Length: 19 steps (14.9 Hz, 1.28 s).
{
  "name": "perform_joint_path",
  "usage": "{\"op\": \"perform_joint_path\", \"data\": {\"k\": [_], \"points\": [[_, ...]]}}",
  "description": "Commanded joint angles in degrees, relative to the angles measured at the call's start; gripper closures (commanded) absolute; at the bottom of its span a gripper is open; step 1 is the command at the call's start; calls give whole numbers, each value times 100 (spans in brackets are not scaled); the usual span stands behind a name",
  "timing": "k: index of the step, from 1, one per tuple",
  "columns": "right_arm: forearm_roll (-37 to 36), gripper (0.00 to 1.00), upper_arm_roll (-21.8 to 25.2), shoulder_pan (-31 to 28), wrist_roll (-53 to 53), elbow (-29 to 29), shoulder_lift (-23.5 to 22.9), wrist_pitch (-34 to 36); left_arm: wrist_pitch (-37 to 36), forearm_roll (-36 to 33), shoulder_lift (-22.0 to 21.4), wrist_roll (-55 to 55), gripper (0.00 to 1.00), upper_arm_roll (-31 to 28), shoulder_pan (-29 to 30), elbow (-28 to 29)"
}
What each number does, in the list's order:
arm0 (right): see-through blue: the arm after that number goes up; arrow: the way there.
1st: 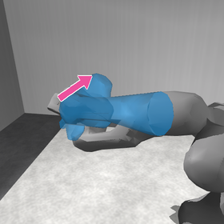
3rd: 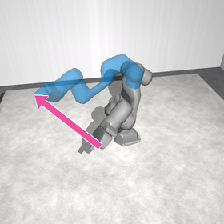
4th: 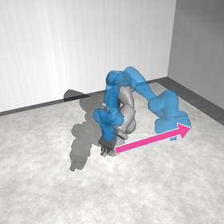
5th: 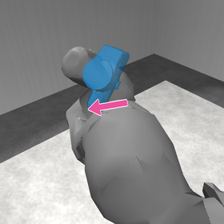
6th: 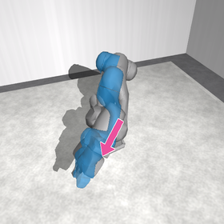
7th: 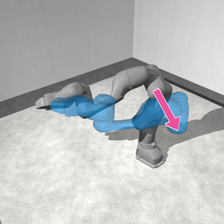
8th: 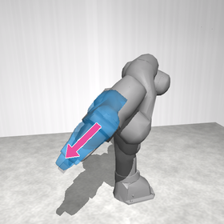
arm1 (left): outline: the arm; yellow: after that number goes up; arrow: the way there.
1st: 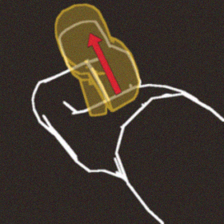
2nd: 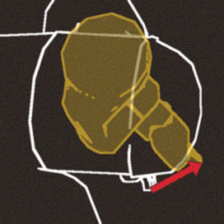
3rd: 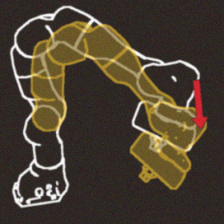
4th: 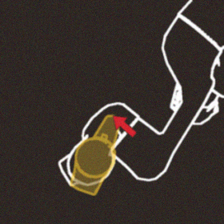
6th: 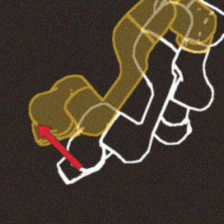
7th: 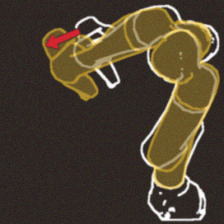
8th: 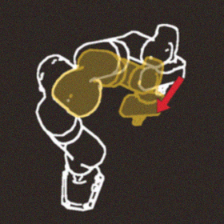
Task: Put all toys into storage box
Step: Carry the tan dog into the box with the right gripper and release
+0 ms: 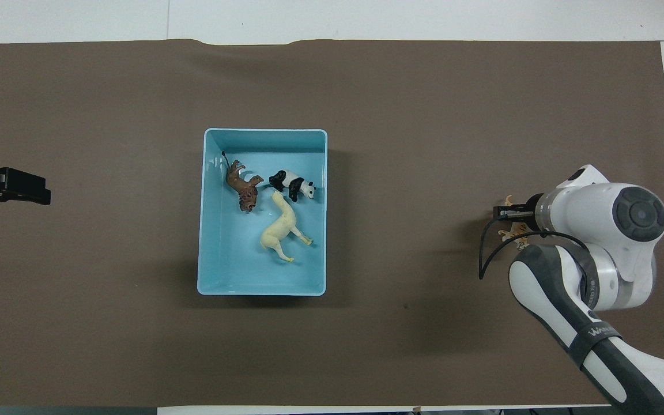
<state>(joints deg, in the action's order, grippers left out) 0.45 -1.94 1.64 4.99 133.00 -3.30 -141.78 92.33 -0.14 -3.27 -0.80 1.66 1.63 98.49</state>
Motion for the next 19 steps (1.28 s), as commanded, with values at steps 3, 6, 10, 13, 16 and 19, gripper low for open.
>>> {"op": "perform_joint_path", "data": {"k": [3, 6, 10, 13, 16, 19], "points": [[51, 100, -96, 1282, 2114, -2939, -599, 2565, -224, 40, 317, -122, 0, -113, -128, -348], [305, 100, -96, 2126, 3389, -4601, -1433, 3059, -224, 14, 283, -148, 0, -96, -120, -304], [97, 100, -8, 3454, 5499, -5977, -2787, 2965, -58, 14, 265, -166, 0, -96, -110, -286], [-554, 100, -26, 3957, 6353, -5655, -3168, 2087, 101, 5, 265, -149, 0, -69, -128, -286], [-573, 1, -26, 4090, 6725, -5249, -3133, 1847, 154, 5, 265, -122, 0, -25, -137, -321], [-564, 0, -8, 3994, 6892, -5389, -3028, 2294, 242, -3, 265, -131, 0, -25, -137, -304]]}}
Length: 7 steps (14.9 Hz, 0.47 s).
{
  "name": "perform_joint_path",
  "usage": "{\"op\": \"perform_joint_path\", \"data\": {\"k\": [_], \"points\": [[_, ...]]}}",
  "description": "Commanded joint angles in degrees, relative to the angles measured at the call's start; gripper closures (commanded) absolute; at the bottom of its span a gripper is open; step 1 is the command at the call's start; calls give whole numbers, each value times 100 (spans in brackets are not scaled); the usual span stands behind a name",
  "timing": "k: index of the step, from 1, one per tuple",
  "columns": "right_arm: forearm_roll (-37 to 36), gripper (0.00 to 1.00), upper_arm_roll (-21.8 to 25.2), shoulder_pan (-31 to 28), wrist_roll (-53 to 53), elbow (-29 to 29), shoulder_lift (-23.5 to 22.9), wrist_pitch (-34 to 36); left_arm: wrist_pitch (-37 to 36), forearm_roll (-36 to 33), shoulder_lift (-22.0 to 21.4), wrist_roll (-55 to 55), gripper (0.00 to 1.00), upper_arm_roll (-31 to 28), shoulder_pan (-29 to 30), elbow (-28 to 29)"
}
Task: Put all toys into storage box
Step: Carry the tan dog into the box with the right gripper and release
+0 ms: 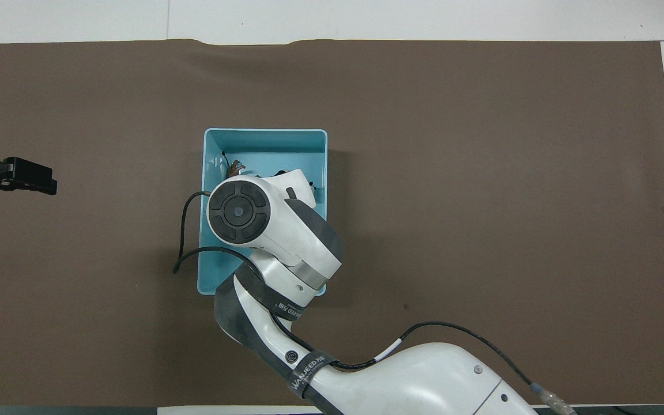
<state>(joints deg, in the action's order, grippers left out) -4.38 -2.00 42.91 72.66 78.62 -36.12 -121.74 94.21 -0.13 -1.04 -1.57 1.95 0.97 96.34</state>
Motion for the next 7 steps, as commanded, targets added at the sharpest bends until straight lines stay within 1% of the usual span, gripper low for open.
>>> {"op": "perform_joint_path", "data": {"k": [1, 2, 3, 4, 7], "points": [[-80, 0, 24, -221, 99, -22, 385, 360, 53, -4, 51, -54, 0, -54, -70, -107], [-80, 0, 59, -430, 21, -14, 569, 396, 62, -4, 51, -54, 0, -54, -79, -98], [7, 0, 51, -737, -276, -5, 858, 553, 54, -4, 43, -63, 0, -54, -62, -89], [16, 0, 16, -1088, -862, -5, 1140, 894, 53, -4, 43, -63, 0, -54, -61, -89], [192, 0, 24, -1959, -3330, 39, 1853, 1677, 53, -4, 43, -63, 0, -54, -61, -81]]}}
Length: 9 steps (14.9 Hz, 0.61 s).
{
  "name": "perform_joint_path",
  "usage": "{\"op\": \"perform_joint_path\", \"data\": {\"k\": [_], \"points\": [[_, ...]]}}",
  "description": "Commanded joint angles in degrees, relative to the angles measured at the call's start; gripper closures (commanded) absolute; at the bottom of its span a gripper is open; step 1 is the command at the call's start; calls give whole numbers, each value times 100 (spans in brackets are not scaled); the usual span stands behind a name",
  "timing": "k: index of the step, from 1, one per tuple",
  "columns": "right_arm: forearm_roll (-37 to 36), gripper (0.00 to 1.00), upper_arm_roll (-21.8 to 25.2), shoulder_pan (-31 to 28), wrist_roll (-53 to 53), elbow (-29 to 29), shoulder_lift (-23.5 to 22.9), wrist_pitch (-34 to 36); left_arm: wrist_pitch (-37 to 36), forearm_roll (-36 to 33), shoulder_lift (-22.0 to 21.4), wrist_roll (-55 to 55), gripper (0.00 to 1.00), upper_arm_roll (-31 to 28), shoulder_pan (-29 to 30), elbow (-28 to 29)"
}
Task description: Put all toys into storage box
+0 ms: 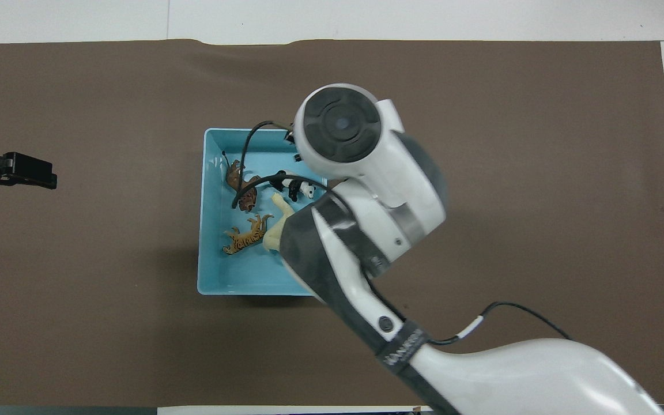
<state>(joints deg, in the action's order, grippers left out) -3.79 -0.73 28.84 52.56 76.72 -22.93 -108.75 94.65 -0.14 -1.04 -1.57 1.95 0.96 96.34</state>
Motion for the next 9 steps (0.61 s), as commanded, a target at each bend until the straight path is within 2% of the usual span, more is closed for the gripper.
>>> {"op": "perform_joint_path", "data": {"k": [1, 5, 7, 9], "points": [[133, 0, -103, -851, -1945, 255, 700, 546, 10, -4, 43, -63, 0, -54, -61, -80], [133, 0, -76, -2064, -4416, 308, 1158, 1074, 28, 5, 43, -63, 0, -54, -61, -71], [133, 0, -85, -2626, -4955, 308, 1325, 1503, 28, 5, 43, -63, 0, -54, -61, -71], [142, 0, -76, -2935, -5265, 343, 1571, 2136, 28, 5, 34, -63, 0, -54, -61, -71]]}}
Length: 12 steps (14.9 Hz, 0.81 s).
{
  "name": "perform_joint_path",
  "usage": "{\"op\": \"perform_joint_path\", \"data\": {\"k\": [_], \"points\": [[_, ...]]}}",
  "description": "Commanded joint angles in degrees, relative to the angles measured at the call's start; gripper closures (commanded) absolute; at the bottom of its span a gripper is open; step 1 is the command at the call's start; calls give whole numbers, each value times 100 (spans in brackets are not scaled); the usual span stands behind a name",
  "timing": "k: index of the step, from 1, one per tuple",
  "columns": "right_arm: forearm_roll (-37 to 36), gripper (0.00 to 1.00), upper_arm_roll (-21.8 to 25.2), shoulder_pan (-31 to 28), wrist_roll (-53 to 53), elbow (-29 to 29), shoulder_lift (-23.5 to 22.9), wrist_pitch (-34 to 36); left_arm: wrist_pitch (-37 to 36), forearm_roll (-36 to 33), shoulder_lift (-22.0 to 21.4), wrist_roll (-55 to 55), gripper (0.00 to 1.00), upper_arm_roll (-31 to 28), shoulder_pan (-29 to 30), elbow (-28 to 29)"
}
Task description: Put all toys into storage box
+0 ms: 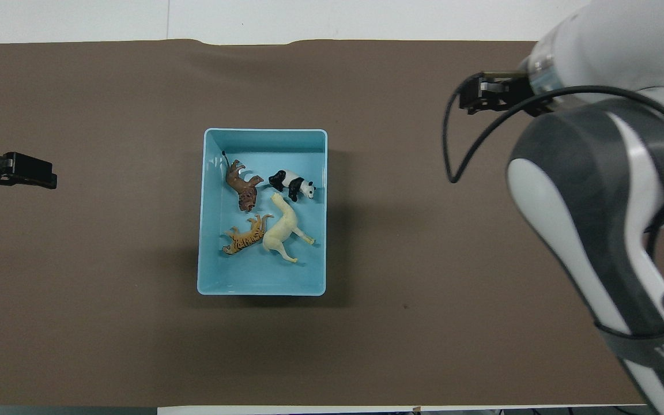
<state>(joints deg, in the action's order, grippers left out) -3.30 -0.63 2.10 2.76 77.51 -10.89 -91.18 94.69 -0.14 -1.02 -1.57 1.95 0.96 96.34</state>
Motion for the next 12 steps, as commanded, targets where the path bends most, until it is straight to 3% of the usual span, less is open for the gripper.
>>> {"op": "perform_joint_path", "data": {"k": [1, 7, 10, 12], "points": [[93, 0, -86, -367, -311, 369, 534, 494, 23, 5, 32, -62, 0, -54, -61, -71], [93, 0, -60, -491, -285, 1660, 1685, 531, 32, -4, 41, -62, 0, -54, -61, -71], [128, 0, -69, -588, -285, 1662, 1669, 435, 32, 5, 41, -54, 0, -54, -61, -80], [583, 0, -60, -737, -285, 1635, 1651, 320, 32, 5, 41, -54, 0, -54, -61, -71]]}}
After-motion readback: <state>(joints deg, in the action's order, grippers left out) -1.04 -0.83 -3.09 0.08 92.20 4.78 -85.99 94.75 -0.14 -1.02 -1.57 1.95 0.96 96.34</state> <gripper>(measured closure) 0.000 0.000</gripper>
